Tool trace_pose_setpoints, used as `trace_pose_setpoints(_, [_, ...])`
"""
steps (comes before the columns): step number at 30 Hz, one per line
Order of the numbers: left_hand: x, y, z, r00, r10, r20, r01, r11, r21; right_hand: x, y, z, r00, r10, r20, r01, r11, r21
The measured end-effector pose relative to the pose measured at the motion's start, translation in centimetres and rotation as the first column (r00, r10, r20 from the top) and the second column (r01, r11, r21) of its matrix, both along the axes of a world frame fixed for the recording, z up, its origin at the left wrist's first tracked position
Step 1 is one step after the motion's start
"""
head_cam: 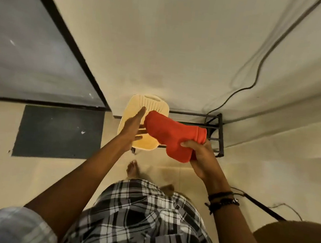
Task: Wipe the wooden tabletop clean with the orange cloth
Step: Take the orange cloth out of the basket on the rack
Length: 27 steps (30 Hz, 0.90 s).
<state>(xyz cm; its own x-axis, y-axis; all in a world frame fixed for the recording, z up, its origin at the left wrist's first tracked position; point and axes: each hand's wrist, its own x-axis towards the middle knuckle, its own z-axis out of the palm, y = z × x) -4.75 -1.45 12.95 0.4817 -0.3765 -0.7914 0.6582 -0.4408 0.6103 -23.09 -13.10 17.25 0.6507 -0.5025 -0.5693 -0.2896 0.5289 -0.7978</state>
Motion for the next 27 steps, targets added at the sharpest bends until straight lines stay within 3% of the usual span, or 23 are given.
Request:
trace_pose_setpoints(3, [-2.4, -1.5, 1.2, 0.983, -0.157, -0.098, 0.151, 0.986, -0.066, -3.7, -0.1, 0.9, 0.994, -0.098, 0.055, 0.098, 0.995, 0.002])
trace_pose_setpoints(10, [-10.2, -4.2, 3.7, 0.991, -0.121, 0.049, 0.131, 0.93, -0.343, -12.8, -0.5, 2.2, 0.971, -0.203, 0.125, 0.2, 0.979, 0.039])
trace_pose_setpoints(15, [-16.5, -4.5, 4.3, 0.928, -0.35, 0.13, 0.371, 0.827, -0.423, -20.7, 0.3, 1.6, 0.927, -0.345, 0.146, 0.33, 0.937, 0.117])
trace_pose_setpoints(23, [-25.2, -6.4, 4.5, 0.74, -0.632, 0.231, 0.666, 0.637, -0.389, -30.9, 2.5, 0.2, 0.813, -0.571, -0.114, 0.572, 0.82, -0.027])
trace_pose_setpoints(27, [-28.3, -8.5, 4.8, 0.645, -0.717, 0.264, 0.759, 0.557, -0.338, -33.9, 4.3, -0.1, 0.812, -0.581, -0.055, 0.569, 0.81, -0.146])
